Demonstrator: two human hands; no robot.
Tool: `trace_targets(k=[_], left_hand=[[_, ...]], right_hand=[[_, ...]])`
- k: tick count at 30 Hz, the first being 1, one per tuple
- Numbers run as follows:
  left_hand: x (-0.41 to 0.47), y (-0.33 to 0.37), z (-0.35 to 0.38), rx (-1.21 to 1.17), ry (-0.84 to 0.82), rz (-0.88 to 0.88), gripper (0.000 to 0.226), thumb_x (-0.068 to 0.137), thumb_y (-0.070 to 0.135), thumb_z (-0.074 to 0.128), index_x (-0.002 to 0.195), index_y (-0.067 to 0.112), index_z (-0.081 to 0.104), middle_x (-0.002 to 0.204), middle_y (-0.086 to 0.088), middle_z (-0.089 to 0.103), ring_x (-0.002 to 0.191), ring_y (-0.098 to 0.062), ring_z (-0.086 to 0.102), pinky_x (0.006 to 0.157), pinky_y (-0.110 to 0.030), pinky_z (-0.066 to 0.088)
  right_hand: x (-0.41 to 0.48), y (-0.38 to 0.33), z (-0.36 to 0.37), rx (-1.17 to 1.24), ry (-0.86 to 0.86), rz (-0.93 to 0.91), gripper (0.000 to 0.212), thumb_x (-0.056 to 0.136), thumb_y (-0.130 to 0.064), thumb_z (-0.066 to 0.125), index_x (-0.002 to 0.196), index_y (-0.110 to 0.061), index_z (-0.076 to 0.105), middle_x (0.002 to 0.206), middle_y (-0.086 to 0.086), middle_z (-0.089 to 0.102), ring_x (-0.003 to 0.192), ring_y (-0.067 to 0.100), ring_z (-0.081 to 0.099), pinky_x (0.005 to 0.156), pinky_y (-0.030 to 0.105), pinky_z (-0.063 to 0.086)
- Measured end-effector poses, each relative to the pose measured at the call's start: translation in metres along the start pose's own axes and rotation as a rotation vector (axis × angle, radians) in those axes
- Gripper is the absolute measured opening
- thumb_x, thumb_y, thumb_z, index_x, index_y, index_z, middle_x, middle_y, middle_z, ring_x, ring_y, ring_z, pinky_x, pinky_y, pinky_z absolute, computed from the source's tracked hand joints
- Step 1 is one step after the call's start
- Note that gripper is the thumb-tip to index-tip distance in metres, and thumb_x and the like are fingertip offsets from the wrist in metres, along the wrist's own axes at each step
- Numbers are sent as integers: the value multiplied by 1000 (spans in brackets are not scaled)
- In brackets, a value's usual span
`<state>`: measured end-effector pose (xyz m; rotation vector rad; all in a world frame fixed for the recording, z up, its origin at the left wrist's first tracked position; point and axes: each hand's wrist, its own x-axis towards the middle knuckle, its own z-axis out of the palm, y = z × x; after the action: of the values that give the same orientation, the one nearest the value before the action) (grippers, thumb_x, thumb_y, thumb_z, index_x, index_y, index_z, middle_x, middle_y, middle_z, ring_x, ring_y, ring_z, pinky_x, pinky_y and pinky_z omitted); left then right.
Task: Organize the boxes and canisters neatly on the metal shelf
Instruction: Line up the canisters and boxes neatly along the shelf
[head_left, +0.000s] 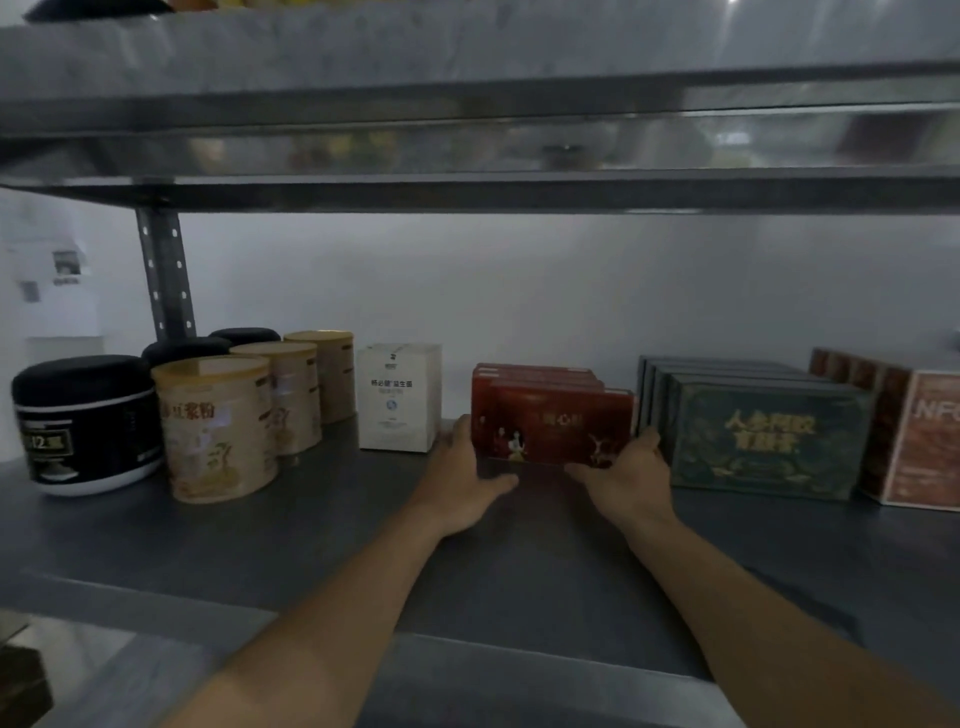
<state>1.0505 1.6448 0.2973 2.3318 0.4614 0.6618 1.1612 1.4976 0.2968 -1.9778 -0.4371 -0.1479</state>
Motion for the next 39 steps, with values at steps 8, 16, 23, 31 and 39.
trace_targets(k=[8, 16, 23, 31, 39], left_hand=[[43, -16, 16, -68, -35, -69, 123, 81, 49, 73, 152, 16, -22, 164, -5, -6, 151, -23, 1, 122, -42, 10], [74, -25, 23, -296, 44, -53, 98, 73, 42, 82, 145, 25, 18, 139, 4, 49, 122, -12, 50, 92, -21, 37], [86, -29, 25, -378, 40, -34, 87, 75, 36, 83, 141, 28, 26, 123, 13, 51, 112, -7, 49, 94, -25, 39], [101, -40, 25, -490, 3, -93, 123, 47, 34, 97, 147, 28, 27, 129, 10, 58, 118, -9, 54, 103, -35, 45], [108, -38, 24, -556, 4, -68, 87, 51, 20, 96, 124, 31, 51, 111, 12, 68, 103, -5, 63, 85, -27, 52]], right_hand=[[27, 6, 6, 74, -25, 0, 102, 74, -30, 87, 148, -4, 22, 144, 16, 47, 128, 32, 52, 102, 33, 43], [43, 7, 15, 161, -87, -48, 92, 78, -25, 84, 148, -11, 26, 137, 8, 56, 120, 24, 57, 92, 23, 40], [60, 13, 20, 149, -117, -37, 105, 68, -30, 90, 151, -10, 29, 136, 6, 58, 120, 22, 58, 102, 32, 46], [77, 17, 20, 253, -197, 5, 103, 56, -5, 91, 144, -16, 42, 121, 1, 66, 112, 20, 62, 100, 41, 51], [83, 12, 26, 379, -291, -22, 80, 60, 11, 82, 123, -29, 53, 110, -3, 69, 103, 16, 64, 78, 32, 55]])
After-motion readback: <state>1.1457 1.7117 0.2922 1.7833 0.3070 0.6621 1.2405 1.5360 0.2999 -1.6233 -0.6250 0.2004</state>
